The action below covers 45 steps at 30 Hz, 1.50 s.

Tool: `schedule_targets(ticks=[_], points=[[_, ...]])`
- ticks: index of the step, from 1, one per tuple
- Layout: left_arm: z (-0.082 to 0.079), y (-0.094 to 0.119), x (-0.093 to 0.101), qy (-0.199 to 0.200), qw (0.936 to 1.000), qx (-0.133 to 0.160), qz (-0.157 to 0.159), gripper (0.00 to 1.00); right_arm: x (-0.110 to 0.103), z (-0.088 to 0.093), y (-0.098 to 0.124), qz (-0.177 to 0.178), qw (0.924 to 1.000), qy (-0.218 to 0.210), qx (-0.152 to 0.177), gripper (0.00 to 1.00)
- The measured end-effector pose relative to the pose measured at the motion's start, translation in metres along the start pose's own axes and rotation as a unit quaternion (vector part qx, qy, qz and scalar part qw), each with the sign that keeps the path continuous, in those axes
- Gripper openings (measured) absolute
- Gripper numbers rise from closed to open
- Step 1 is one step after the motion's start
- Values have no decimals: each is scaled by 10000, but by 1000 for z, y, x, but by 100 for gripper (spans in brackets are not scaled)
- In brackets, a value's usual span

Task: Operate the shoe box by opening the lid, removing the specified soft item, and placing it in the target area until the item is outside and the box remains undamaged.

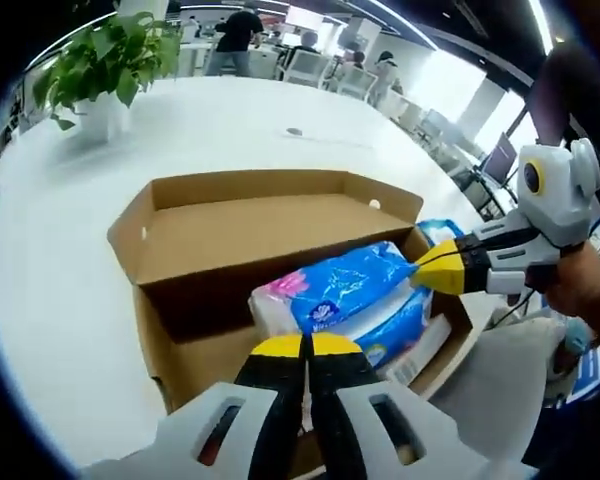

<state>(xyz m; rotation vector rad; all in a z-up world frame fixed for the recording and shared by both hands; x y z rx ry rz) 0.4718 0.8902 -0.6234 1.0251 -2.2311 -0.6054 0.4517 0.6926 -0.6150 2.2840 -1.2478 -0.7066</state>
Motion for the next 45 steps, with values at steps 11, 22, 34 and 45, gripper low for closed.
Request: schedule_targets(ticks=[11,22,34,45], points=[[-14,-1,18,-127,9997,50,194,0,9,-5,21,133,9998,-100,148,0],[-24,-3,40,-178,9990,93,400,0,23,-7,44,261,9991,-188,274,0],[-36,-13,63,-316,9977,92,601,0,40,-9,64,412,9980,-266,399,0],[-44,-28,96,-578,9947,26,852,0,64,-1,89,644,9957,-425,506,0]])
Point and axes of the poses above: the point that each gripper's makers call its tool centre point, and the gripper's own axes: y roughly backward along the fingers, x roughly to its right, z roughly out of its underside, the point moved 10 cm from there along y, roughly backward along the fingers, and after that the axes turned 11 degrees about x, right-handed, at the moved point
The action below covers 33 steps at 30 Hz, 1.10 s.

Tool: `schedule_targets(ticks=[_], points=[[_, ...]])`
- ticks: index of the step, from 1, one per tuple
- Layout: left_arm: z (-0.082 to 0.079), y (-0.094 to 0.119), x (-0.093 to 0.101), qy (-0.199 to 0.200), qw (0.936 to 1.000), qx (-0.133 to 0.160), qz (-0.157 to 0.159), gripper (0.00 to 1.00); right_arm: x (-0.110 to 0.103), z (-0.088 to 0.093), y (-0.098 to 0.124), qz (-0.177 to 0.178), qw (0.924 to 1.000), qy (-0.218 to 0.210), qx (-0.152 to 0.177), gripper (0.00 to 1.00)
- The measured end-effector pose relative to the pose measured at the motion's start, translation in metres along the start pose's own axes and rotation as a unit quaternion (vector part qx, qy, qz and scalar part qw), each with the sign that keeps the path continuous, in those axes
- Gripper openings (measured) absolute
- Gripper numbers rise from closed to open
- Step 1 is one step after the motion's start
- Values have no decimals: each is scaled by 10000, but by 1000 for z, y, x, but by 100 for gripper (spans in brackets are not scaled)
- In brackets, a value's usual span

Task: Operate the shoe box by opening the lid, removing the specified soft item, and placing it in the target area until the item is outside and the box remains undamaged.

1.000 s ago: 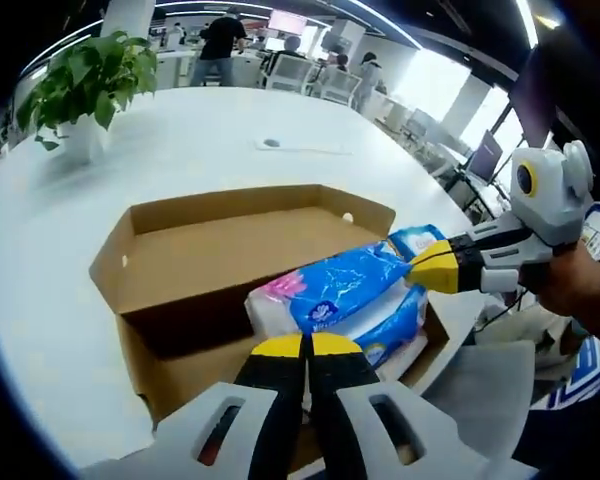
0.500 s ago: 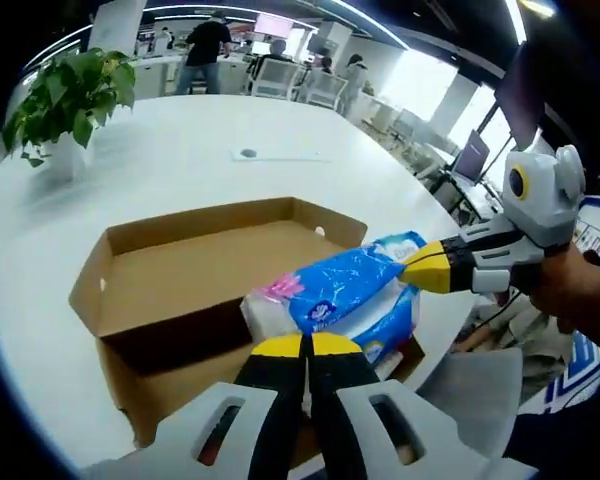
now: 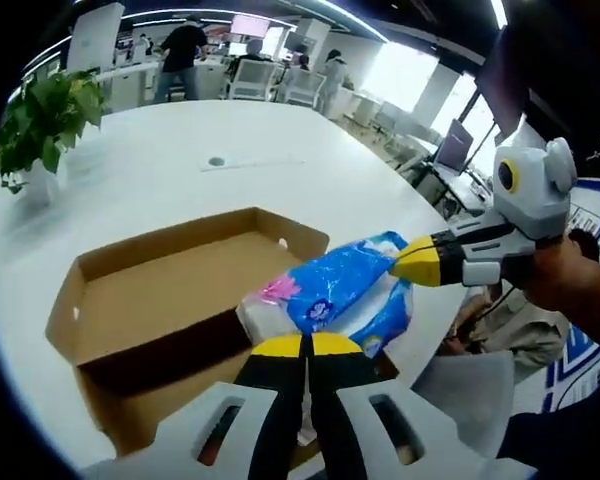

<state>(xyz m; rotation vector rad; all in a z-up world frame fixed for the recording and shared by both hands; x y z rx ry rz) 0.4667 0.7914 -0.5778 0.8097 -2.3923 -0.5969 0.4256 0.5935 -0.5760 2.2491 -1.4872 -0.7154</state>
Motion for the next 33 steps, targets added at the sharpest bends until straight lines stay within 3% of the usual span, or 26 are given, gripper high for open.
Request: schedule_targets(ticks=[33], points=[[-21,-113,104,-580,9942,-489,761,0,120,39,79,821,9945,-622,185,0]])
Point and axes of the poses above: the point that each gripper's makers call its tool centre point, and the gripper's own axes: y roughly backward along the fingers, x roughly to its right, z roughly out of its underside, the point moved 10 cm from there along y, roughly backward along the fingers, and after that the axes turned 11 degrees about x, right-handed, at the moved point
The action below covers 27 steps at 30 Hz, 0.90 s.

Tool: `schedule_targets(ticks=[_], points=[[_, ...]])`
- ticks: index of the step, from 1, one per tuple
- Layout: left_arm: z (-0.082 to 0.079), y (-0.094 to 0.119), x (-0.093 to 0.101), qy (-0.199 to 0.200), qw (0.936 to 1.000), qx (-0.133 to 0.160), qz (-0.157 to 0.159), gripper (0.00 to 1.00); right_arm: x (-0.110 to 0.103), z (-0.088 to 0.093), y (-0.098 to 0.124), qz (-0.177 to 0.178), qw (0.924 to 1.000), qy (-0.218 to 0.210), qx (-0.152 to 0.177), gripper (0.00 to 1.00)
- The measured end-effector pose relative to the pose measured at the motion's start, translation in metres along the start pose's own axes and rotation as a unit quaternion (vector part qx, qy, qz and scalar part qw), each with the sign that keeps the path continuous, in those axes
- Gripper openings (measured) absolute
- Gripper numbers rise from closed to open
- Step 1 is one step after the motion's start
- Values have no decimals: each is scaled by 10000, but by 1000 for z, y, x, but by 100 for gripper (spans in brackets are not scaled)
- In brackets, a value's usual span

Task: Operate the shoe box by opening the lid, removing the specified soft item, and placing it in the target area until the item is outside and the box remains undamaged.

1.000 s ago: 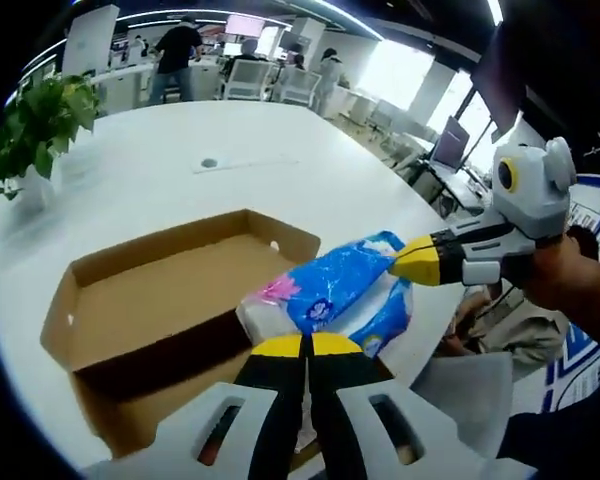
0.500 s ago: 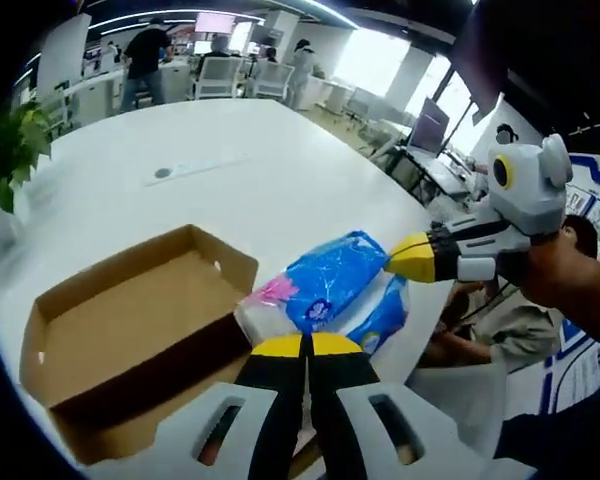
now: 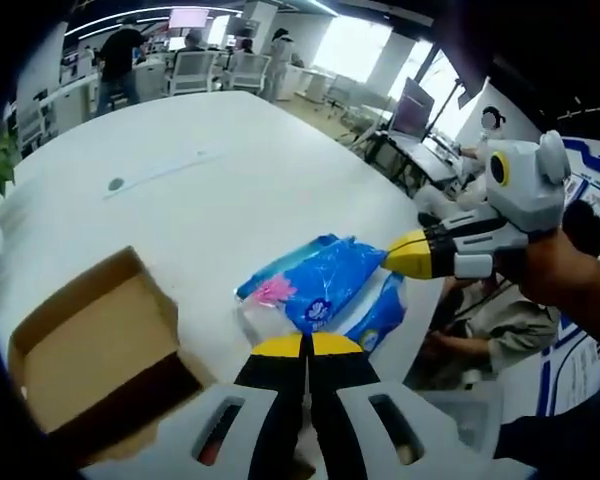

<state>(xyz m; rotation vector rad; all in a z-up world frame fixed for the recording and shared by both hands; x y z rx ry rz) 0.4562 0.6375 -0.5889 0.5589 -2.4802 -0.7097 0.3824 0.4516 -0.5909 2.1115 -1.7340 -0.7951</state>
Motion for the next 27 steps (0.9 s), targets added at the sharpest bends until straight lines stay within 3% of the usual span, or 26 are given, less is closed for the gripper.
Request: schedule_targets(ticks=[27], points=[[-20,-110,60,-197,9982,-365,444,0,117,19,25,492,9982,-348,-30,0]])
Point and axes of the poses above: the point that each gripper's makers call its tool centre point, and the gripper's own axes: y roughly backward along the fingers, x roughly to its right, z roughly out of its underside, the point moved 10 cm from there along y, roughly backward along the fingers, and after that the axes turned 11 degrees about x, right-handed, at the moved point
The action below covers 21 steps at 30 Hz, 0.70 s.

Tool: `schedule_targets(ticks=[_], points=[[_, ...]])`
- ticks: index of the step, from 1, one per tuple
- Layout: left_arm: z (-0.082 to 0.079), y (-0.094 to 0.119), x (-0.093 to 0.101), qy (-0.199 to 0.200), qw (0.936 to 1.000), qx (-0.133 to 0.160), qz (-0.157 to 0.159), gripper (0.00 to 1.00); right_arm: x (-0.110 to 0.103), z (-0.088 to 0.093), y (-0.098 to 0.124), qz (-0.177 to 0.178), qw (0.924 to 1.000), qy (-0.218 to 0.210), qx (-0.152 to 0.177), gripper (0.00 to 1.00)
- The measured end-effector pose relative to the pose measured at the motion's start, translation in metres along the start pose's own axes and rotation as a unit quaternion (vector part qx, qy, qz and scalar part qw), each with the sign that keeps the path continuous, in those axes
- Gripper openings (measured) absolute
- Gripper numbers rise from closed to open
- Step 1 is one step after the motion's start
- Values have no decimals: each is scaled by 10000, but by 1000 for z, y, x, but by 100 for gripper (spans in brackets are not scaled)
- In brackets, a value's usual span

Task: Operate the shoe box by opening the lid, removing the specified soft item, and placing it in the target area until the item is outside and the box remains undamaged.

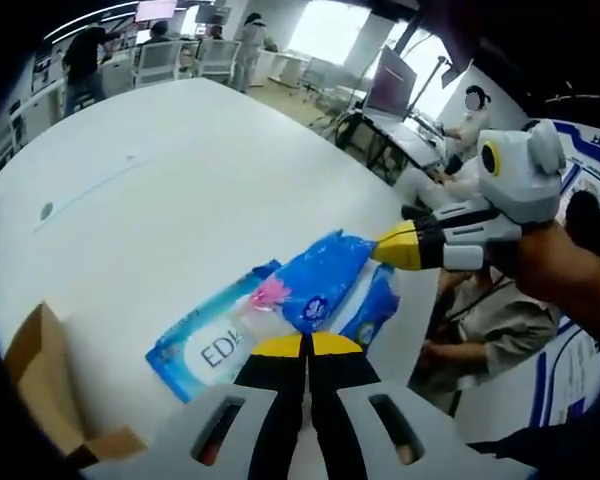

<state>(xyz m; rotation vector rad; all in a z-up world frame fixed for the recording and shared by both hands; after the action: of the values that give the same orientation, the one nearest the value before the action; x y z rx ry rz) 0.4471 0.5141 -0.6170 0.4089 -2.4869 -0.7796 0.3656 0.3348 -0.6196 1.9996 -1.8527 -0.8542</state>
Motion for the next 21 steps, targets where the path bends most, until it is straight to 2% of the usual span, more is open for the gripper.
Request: schedule_targets(ticks=[10,21], points=[[-4,-30,11,-26,9999,-70,75,0,28,5,6,132,9999,-88,17,0],[-9,-54,20,-66,9998,-115,152,0,48,4,8,255,9996,-113,72,0]])
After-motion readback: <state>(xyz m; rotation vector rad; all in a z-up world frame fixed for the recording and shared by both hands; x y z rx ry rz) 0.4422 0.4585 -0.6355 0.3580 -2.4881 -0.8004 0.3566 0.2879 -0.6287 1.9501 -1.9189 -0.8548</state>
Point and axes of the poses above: the point that each gripper's makers call its tool centre point, and the gripper's own axes: y roughly backward along the fingers, x roughly to its right, z roughly out of its underside, the point moved 10 cm from there along y, roughly backward along the fingers, and after that the axes turned 11 degrees about x, right-handed, at the moved point
